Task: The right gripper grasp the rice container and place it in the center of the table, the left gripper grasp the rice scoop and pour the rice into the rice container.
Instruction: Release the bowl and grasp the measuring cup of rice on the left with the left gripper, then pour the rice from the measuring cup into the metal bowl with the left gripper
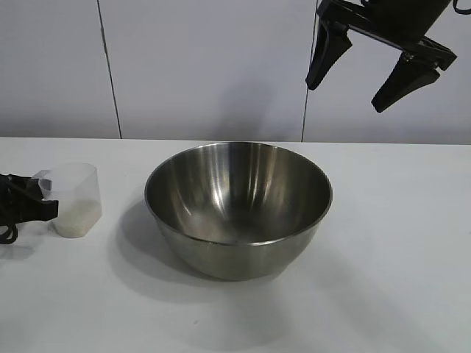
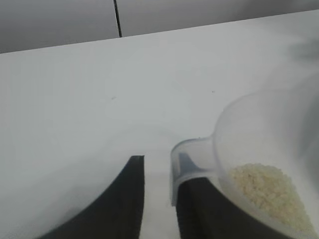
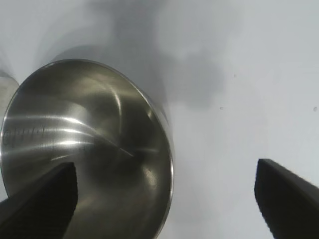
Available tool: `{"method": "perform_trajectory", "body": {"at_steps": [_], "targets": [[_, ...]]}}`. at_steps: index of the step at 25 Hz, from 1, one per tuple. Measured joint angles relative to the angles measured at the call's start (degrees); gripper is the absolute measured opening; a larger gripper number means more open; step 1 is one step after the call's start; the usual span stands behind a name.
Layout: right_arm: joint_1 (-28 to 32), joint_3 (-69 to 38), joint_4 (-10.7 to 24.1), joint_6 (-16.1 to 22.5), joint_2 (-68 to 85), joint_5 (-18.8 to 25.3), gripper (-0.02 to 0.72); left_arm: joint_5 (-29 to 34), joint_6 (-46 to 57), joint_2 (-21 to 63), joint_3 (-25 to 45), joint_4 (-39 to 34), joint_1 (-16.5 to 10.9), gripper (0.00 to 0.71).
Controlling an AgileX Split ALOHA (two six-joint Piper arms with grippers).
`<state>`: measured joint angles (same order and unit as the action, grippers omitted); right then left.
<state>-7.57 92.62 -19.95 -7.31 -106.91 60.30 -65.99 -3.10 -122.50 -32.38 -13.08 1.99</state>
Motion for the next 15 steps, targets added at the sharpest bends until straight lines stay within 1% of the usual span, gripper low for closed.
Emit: {"method": "perform_trajectory", "body": {"at_steps": [2, 5, 13, 15], "targets": [[0.0, 0.0, 0.0, 0.0, 0.0, 0.0, 0.661, 0.0, 0.0, 0.0, -0.1, -1.1, 0.0, 0.044], [0.0, 0.0, 0.1, 0.0, 0.0, 0.2, 0.661, 0.1, 0.0, 0.5, -0.1, -4.1, 0.0, 0.015], [0.0, 0.0, 0.3, 0.0, 0.0, 0.2, 0.661, 0.5, 1.9, 7.5, -0.1, -8.9, 0.1, 0.010], [0.0, 0.0, 0.3, 0.0, 0.0, 0.2, 0.661, 0.6, 1.8, 10.0, -0.2, -9.3, 0.9, 0.009]]}}
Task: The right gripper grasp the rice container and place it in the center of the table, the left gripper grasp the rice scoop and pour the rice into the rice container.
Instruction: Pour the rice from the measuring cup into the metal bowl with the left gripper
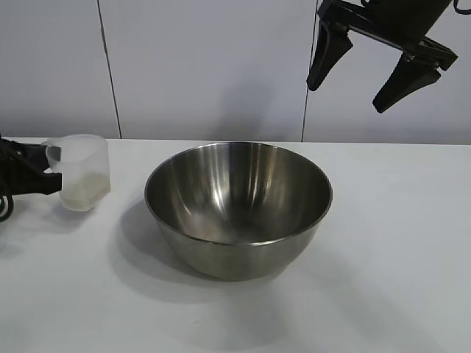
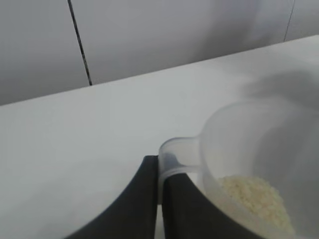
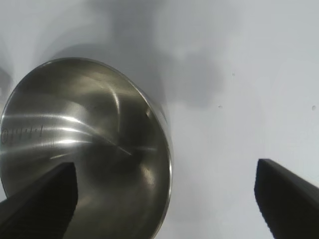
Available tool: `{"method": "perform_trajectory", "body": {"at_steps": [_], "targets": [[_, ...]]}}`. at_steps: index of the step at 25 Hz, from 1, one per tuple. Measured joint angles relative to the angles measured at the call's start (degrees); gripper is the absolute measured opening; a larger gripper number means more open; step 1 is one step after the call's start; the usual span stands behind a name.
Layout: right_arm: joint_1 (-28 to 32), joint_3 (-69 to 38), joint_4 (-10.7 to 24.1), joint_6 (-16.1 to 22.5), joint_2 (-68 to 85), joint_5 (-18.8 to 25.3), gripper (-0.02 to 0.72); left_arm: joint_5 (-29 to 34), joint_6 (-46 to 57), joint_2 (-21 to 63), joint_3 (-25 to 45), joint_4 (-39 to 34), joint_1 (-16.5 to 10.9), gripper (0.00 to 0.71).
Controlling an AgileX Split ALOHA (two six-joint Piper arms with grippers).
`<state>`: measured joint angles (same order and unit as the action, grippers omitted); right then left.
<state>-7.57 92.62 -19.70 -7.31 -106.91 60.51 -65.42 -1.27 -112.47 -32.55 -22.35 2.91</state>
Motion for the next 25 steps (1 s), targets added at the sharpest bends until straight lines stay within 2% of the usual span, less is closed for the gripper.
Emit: {"method": "perform_trajectory", "body": {"at_steps": [2, 4, 9, 13, 16, 19, 25], "targets": [[0.0, 0.0, 0.0, 0.0, 0.0, 0.0, 0.661, 1.7, -0.7, 3.3, -0.5, -0.2, 1.8, 0.009], [0.0, 0.0, 0.0, 0.0, 0.0, 0.0, 0.661, 7.6, -2.8, 6.7, -2.2, -0.2, 4.2, 0.009], [0.0, 0.0, 0.0, 0.0, 0.0, 0.0, 0.661, 26.3, -12.5, 13.4, -9.0, 3.0, 12.6, 0.009], [0.0, 0.0, 0.0, 0.0, 0.0, 0.0, 0.661, 35.7, -25.0, 13.9, -14.0, 9.2, 19.5, 0.009], [0.0, 0.0, 0.1, 0.0, 0.0, 0.0, 0.661, 39.2, -36.9, 13.9, -16.5, 14.4, 23.7, 0.009], [0.0, 0.0, 0.5, 0.0, 0.0, 0.1, 0.661, 40.4, -49.1, 13.3, -18.6, 17.4, 26.9, 0.009], [0.0, 0.0, 1.0, -0.3, 0.0, 0.5, 0.661, 40.9, -74.5, 8.9, -20.6, 18.1, 30.8, 0.009]]}}
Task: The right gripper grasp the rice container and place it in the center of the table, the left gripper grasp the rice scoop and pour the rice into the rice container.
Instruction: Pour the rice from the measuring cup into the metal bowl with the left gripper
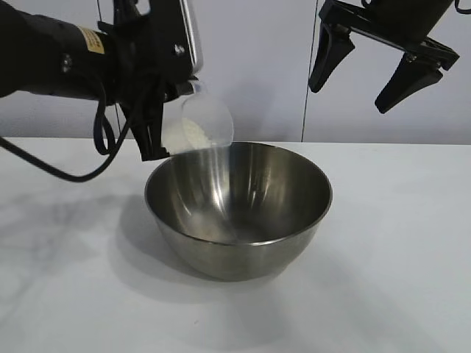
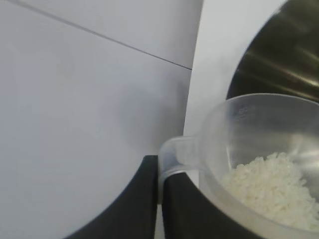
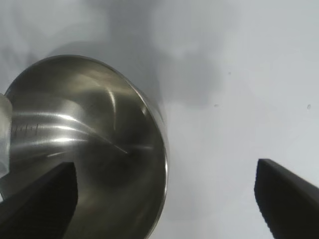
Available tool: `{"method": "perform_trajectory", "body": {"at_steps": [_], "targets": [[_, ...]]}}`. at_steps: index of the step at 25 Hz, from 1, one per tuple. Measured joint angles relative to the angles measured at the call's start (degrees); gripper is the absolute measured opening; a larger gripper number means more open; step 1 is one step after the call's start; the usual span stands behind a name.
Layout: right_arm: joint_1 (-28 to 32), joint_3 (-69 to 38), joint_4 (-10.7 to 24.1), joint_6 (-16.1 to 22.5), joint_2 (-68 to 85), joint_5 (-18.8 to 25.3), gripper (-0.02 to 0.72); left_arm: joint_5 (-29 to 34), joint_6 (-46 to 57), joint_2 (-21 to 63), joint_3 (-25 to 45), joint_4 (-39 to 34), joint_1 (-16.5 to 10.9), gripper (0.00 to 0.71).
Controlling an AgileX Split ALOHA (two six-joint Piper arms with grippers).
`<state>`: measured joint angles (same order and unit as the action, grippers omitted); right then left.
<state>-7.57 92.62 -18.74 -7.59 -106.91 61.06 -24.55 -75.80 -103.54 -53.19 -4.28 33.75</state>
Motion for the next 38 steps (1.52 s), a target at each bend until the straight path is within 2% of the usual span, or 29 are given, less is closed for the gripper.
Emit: {"method": "perform_trajectory", "body": {"at_steps": [4, 6, 10, 23, 29, 38], "targets": [[0.0, 0.0, 0.0, -0.2, 0.0, 0.5, 0.661, -3.7, -19.7, -3.5, -0.1, -0.1, 0.4, 0.009], [0.0, 0.0, 0.1, -0.2, 0.0, 0.5, 0.661, -4.5, -23.9, -3.9, -0.4, -0.6, 0.4, 0.009], [0.0, 0.0, 0.1, -0.2, 0.0, 0.6, 0.661, -6.3, -25.8, -3.9, -0.6, -2.8, 0.4, 0.009], [0.0, 0.0, 0.1, -0.4, 0.0, 0.8, 0.661, -6.2, -27.8, -3.9, -0.6, -14.3, 0.4, 0.009], [0.0, 0.0, 0.1, -0.4, 0.0, 0.9, 0.661, -5.8, -32.1, -3.9, -1.9, -15.1, 0.4, 0.009], [0.0, 0.0, 0.1, -0.4, 0.0, 0.9, 0.661, -6.6, -45.5, -3.9, -2.9, -15.2, 0.3, 0.009]]}}
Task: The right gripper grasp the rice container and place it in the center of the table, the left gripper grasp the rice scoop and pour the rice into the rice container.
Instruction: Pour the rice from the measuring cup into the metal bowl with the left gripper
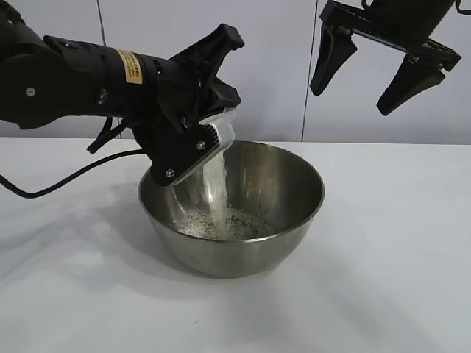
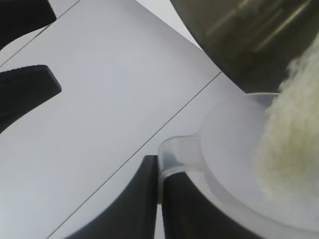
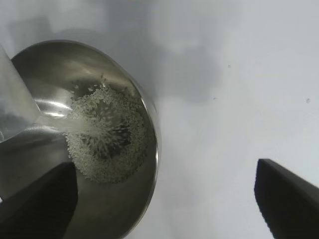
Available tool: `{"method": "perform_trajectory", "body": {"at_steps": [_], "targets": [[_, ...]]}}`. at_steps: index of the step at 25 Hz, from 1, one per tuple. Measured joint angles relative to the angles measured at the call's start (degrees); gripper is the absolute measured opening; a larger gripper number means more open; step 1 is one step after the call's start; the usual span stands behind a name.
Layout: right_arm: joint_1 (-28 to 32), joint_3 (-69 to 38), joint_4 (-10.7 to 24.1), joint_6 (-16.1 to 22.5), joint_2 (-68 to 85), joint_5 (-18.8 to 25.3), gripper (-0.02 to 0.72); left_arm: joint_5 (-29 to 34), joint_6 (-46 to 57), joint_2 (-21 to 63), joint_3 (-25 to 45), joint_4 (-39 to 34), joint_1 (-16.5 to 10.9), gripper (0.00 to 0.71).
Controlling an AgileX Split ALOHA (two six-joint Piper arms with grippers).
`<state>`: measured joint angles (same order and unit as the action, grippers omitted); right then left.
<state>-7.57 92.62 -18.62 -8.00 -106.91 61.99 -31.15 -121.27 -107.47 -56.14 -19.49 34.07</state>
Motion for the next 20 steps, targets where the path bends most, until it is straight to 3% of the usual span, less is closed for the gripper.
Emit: {"method": "perform_trajectory", "body": {"at_steps": [13, 20], "targets": [[0.0, 0.0, 0.0, 0.0, 0.0, 0.0, 0.661, -0.2, -3.3, 0.0, 0.0, 0.2, 0.0, 0.009], [0.0, 0.0, 0.0, 0.0, 0.0, 0.0, 0.661, -2.3, 10.7, 0.0, 0.0, 6.7, 0.0, 0.009]]}}
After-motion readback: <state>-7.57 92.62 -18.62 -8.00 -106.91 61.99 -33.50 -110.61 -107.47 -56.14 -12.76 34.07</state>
